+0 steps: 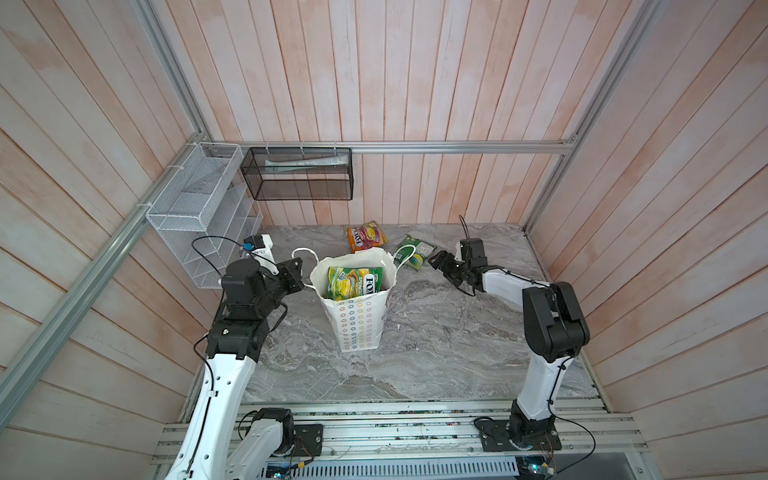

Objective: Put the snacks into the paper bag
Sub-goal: 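Release the bag rim and move the right gripper onto the green mango bag, then close the right gripper on the green mango bag's end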

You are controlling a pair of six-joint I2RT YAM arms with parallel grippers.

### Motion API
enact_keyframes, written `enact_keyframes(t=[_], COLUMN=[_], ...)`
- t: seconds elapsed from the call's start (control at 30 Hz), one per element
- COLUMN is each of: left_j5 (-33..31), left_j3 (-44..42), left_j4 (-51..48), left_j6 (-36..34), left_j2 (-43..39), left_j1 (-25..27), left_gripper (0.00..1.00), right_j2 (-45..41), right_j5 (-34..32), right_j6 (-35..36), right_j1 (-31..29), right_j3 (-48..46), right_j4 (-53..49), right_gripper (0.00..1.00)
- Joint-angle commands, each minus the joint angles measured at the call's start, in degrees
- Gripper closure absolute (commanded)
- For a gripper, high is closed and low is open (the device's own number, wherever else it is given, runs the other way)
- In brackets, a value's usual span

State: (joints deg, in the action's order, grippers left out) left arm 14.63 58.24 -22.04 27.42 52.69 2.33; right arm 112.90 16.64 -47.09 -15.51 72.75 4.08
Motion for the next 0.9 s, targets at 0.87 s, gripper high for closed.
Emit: enact_keyframes(t=[0.87], left_j5=[3.05], left_j3=[-1.37], left_j4=[1.81], left_j6=[0.79], left_j2=[0.40], left_j1=[-0.48], left_gripper=[1.00], right_j2=[21.45], right_j5=[5.98], right_j6=[-6.87], right_j1=[-3.07], right_j3=[17.63], right_j4=[3.11], right_gripper=[0.46])
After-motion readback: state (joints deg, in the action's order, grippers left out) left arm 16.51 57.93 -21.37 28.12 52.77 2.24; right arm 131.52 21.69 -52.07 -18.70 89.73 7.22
